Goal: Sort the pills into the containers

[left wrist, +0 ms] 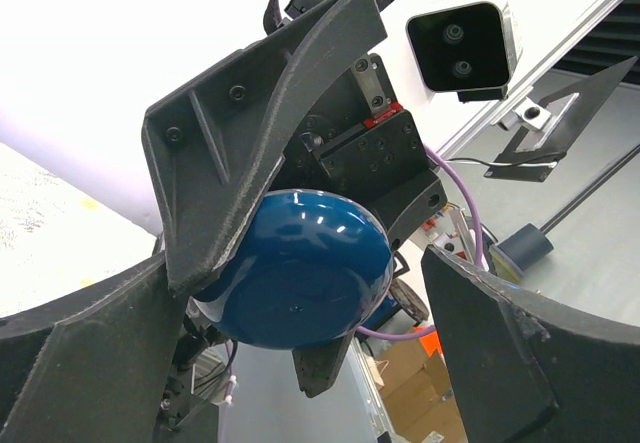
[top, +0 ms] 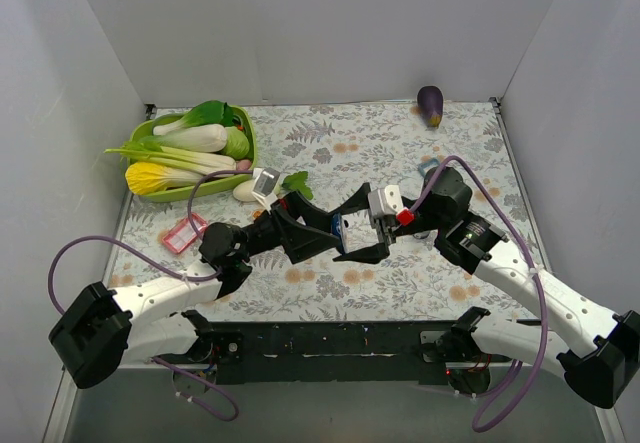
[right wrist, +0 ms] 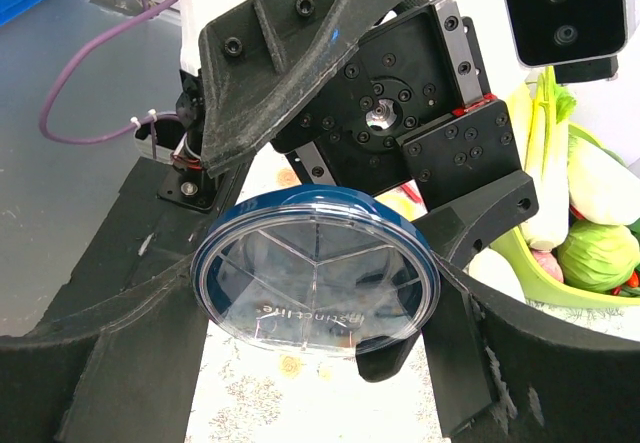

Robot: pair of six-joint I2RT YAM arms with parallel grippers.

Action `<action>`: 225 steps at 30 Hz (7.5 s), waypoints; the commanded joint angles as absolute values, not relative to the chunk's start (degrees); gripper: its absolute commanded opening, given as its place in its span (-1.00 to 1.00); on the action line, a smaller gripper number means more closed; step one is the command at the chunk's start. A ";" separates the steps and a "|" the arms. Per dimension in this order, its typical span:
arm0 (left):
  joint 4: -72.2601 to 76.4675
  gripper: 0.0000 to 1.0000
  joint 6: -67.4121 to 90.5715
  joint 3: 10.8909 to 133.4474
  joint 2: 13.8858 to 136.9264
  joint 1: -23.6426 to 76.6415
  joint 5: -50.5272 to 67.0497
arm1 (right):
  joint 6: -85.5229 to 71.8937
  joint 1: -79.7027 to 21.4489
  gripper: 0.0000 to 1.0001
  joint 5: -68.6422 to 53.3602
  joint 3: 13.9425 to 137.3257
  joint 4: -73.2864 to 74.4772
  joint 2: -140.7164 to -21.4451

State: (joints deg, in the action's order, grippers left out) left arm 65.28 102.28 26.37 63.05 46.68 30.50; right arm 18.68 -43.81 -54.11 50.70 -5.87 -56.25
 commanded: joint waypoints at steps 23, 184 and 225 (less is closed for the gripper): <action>61.52 0.96 89.03 31.38 60.99 47.55 34.37 | 13.71 -44.56 -0.32 -52.74 50.54 -9.40 -56.87; 66.27 0.96 108.02 27.95 59.15 42.89 35.16 | 39.37 -50.45 -0.86 -48.61 63.72 7.29 -60.29; 62.85 0.67 110.22 28.13 58.80 42.89 36.65 | 44.39 -51.68 -0.63 -43.77 63.11 10.11 -60.56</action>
